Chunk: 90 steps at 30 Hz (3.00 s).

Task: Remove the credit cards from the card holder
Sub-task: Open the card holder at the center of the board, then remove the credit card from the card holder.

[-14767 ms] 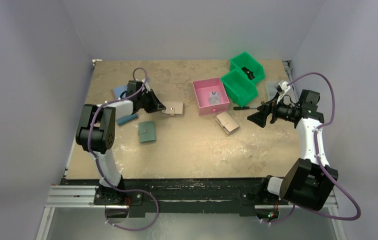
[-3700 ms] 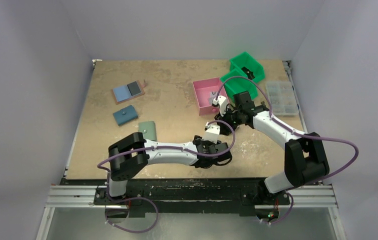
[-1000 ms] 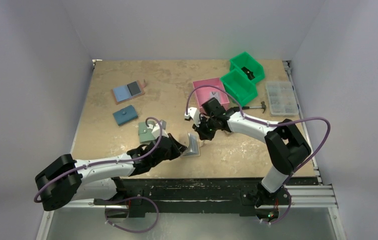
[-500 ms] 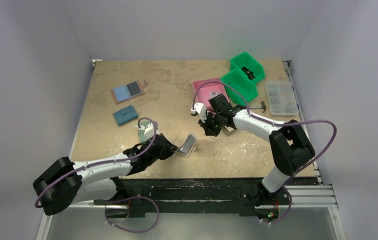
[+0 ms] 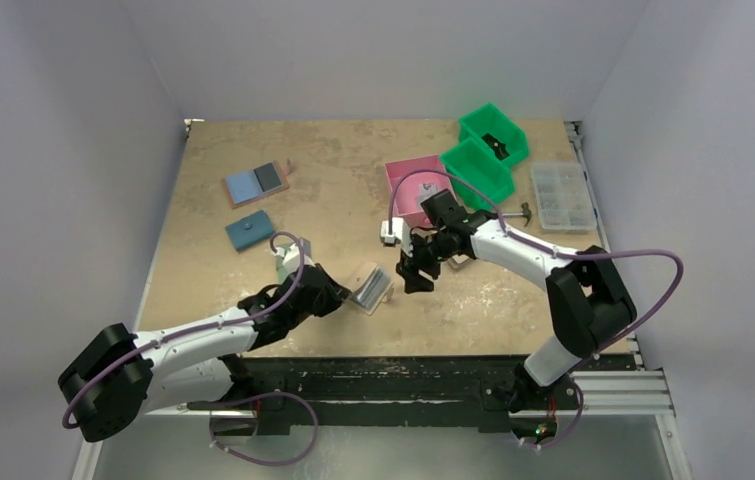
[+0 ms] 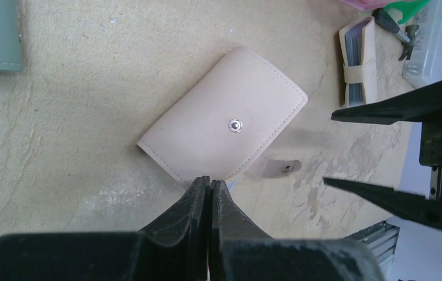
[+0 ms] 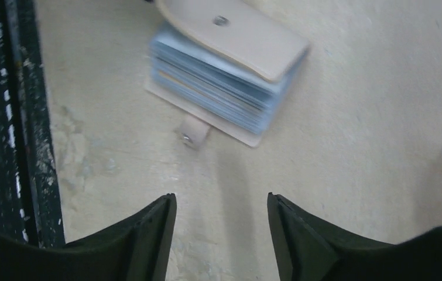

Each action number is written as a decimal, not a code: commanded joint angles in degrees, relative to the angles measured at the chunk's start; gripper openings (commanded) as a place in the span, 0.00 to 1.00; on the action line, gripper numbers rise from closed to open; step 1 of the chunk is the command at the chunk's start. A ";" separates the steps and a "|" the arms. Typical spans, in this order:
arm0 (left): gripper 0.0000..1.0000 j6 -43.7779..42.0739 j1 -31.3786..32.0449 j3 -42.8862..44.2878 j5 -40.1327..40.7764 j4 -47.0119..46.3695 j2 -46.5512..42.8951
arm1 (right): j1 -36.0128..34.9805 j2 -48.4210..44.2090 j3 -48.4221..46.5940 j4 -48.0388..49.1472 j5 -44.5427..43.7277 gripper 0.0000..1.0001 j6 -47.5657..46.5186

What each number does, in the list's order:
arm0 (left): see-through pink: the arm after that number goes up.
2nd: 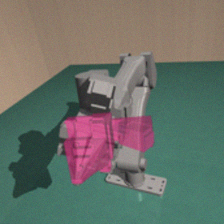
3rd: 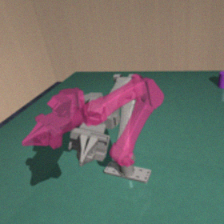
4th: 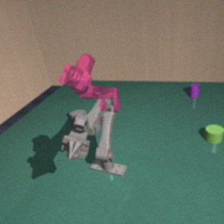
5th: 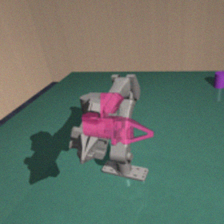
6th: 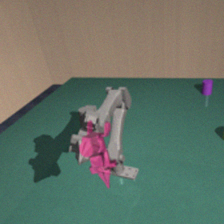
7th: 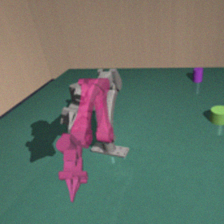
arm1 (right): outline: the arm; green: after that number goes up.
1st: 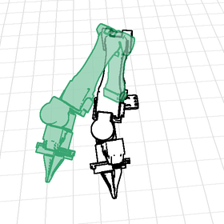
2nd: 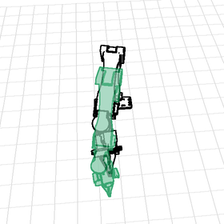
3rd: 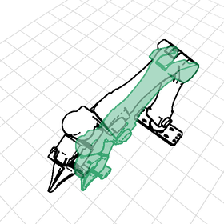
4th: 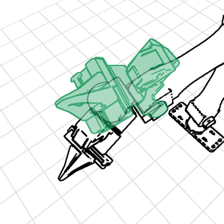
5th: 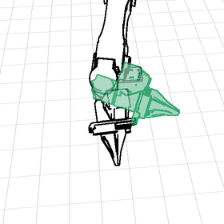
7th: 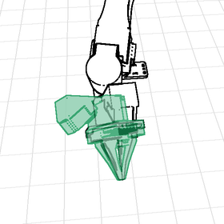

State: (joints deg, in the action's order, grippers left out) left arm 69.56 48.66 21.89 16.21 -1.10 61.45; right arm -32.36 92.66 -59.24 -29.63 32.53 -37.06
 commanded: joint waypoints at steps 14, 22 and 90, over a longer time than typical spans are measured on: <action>0.00 -2.85 -0.50 2.47 -5.42 -1.61 0.19 | -6.83 0.76 -3.84 -8.74 7.69 0.73 -40.67; 0.00 -2.76 -0.58 2.17 -5.88 -2.42 -0.07 | -9.81 3.86 -3.83 -7.32 3.78 0.53 -37.17; 0.78 -12.73 -1.03 7.71 -20.60 -10.84 -7.62 | 7.52 -8.28 -7.72 -23.62 15.76 0.52 -19.27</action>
State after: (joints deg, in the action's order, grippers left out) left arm 54.48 47.90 29.45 3.01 -0.40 49.50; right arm -27.94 86.59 -64.45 -49.15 42.98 -62.15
